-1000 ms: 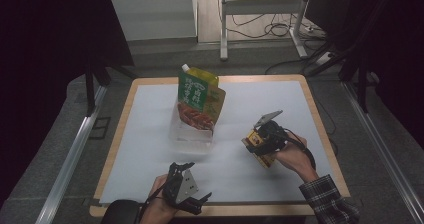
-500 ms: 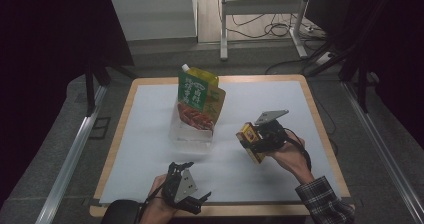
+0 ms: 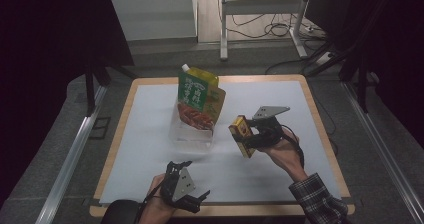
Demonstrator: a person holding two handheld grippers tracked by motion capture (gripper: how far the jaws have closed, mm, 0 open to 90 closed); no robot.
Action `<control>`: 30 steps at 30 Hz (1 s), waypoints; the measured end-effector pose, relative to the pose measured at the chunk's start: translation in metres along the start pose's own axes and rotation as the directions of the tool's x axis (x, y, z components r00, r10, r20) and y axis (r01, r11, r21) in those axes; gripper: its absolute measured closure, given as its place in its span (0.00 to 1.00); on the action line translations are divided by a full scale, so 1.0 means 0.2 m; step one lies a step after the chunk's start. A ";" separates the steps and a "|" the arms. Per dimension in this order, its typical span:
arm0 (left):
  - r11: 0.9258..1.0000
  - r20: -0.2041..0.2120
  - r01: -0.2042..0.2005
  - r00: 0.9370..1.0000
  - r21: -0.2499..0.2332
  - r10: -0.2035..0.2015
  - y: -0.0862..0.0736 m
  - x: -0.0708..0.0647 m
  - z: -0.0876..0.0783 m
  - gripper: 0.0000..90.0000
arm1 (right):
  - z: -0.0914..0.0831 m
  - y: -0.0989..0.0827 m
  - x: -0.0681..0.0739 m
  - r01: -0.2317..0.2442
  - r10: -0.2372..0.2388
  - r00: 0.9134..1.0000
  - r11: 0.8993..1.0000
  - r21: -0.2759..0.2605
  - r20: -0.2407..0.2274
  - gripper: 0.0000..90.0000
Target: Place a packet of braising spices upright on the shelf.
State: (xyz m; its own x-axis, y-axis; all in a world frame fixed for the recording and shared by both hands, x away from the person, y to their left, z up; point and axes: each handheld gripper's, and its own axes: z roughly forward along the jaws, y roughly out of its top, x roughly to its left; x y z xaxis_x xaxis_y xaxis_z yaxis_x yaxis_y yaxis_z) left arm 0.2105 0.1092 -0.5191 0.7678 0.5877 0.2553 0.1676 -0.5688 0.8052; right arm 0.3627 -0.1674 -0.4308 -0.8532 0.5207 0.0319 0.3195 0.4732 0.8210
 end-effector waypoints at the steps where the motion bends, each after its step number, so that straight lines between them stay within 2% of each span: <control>1: 1.000 0.000 0.000 1.000 -0.001 0.000 0.00 0.00 0.00 0.00 | 0.00 0.01 0.00 -0.001 0.001 1.000 1.000 -0.005 -0.003 0.36; 7: 1.000 -0.007 0.004 1.000 -0.009 -0.004 0.00 0.00 -0.01 0.00 | 0.03 0.07 0.04 0.004 -0.006 1.000 0.999 -0.053 -0.029 0.36; 16: 1.000 -0.008 0.002 1.000 -0.014 -0.003 0.00 0.00 -0.01 0.00 | 0.09 0.15 0.10 0.043 -0.048 0.998 0.995 -0.094 -0.050 0.36; 23: 1.000 -0.009 -0.004 1.000 -0.010 0.004 0.00 0.01 -0.02 0.00 | 0.14 0.20 0.12 0.057 -0.063 0.997 0.991 -0.124 -0.050 0.36; 30: 1.000 -0.010 -0.002 1.000 -0.008 0.002 0.00 0.01 -0.02 0.00 | 0.22 0.22 0.12 0.044 -0.054 0.997 0.986 -0.159 -0.059 0.36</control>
State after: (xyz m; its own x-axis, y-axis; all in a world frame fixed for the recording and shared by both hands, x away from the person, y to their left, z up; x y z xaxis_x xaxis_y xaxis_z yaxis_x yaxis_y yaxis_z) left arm 0.2092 0.1116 -0.5169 0.7619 0.5924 0.2619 0.1611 -0.5649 0.8093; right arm 0.3747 -0.1025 -0.4196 -0.8919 0.4518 0.0213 0.2121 0.3762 0.9019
